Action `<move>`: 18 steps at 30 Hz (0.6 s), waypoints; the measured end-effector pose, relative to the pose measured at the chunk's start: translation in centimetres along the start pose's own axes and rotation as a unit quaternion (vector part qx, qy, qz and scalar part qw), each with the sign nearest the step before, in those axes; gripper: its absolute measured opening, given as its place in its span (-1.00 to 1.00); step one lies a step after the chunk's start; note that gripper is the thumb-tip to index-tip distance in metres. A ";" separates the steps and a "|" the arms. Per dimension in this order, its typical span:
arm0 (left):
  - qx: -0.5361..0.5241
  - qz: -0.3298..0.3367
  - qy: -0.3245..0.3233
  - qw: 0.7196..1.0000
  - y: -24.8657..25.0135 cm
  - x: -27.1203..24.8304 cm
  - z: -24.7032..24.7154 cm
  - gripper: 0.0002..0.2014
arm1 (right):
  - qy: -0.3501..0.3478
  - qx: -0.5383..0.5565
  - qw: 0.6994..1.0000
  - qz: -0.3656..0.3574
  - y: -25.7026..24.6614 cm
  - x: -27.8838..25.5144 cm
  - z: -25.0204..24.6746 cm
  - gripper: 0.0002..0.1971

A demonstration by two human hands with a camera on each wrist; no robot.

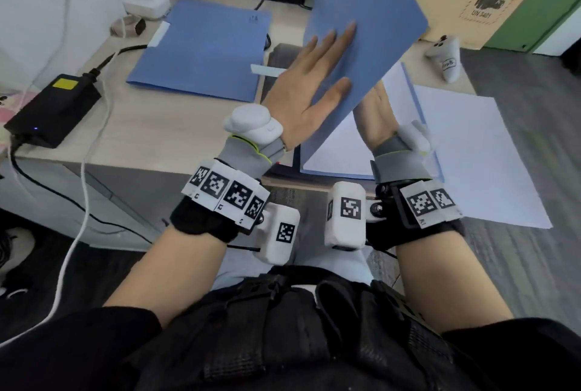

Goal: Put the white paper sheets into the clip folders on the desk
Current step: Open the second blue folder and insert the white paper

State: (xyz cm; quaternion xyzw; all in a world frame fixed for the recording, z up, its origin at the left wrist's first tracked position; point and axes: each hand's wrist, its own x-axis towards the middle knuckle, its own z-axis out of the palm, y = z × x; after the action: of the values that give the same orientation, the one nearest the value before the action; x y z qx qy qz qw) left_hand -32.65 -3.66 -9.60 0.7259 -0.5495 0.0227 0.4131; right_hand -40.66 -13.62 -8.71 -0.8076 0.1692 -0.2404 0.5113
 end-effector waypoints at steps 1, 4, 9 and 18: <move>0.005 0.001 -0.008 1.000 0.0 0.4 0.6 -0.41 | 0.020 0.015 1.000 -0.005 0.1 -0.1 -0.7 -0.66; 0.011 -0.007 -0.036 0.999 0.0 1.1 2.6 -0.37 | 0.092 0.038 0.995 0.006 1.2 -0.1 -2.3 -0.64; 0.003 -0.076 -0.067 0.995 0.4 1.4 5.0 -0.41 | 0.211 0.131 0.969 -0.014 1.4 -1.3 -4.4 -0.68; 0.016 -0.150 -0.143 0.978 0.0 2.2 8.1 -0.42 | 0.282 0.212 0.933 0.066 3.6 -2.3 -8.2 -0.46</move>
State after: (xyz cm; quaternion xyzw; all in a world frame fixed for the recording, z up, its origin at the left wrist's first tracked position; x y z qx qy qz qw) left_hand -35.22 -10.43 -13.83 0.8023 -0.4877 -0.1345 0.3169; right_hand -47.25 -20.08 -9.44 -0.5664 0.3049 -0.4541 0.6165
